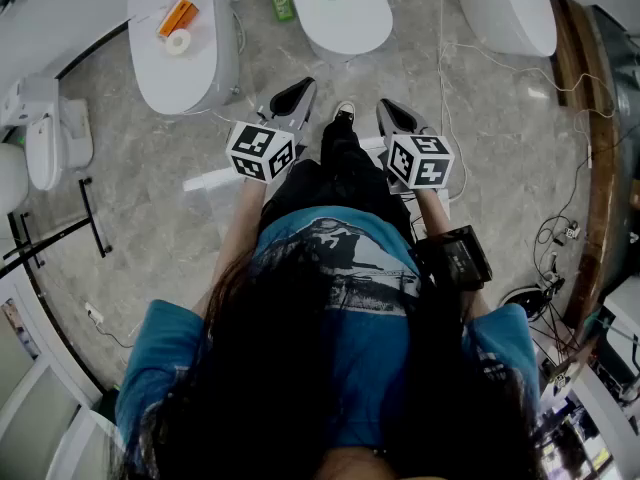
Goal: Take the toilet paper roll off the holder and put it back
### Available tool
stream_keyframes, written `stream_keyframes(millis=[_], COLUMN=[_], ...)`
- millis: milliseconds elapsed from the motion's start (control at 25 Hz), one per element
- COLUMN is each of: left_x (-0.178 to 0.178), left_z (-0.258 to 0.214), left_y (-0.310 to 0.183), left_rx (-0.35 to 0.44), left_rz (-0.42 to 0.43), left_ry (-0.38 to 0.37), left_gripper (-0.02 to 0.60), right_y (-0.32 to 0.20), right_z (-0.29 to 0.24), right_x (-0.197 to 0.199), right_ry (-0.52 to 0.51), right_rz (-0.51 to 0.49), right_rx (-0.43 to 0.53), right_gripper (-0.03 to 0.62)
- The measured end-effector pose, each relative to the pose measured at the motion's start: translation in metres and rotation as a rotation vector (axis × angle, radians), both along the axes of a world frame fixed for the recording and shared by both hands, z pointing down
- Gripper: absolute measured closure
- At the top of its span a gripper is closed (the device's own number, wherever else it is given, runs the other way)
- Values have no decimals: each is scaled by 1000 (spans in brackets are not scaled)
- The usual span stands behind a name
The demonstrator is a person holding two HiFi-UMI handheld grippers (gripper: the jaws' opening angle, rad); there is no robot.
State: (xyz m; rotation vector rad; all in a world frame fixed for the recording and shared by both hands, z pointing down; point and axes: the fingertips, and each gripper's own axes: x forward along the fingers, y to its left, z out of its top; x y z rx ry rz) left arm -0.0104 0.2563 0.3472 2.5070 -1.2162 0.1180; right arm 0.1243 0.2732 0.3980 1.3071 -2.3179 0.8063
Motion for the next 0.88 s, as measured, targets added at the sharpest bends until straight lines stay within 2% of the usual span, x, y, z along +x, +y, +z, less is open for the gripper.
stream_keyframes(millis=[480, 880], left_x=[25, 42], left_z=[15, 26], left_y=[-167, -238], left_rx=[-45, -81], left_rz=[-59, -87], left_ry=[-23, -48], left_gripper=[580, 580], right_y=[-169, -257], right_z=[22, 37], right_x=[21, 37], right_ry=[-40, -62], right_rz=[-55, -98], right_rx=[-53, -94], right_gripper=[576, 576])
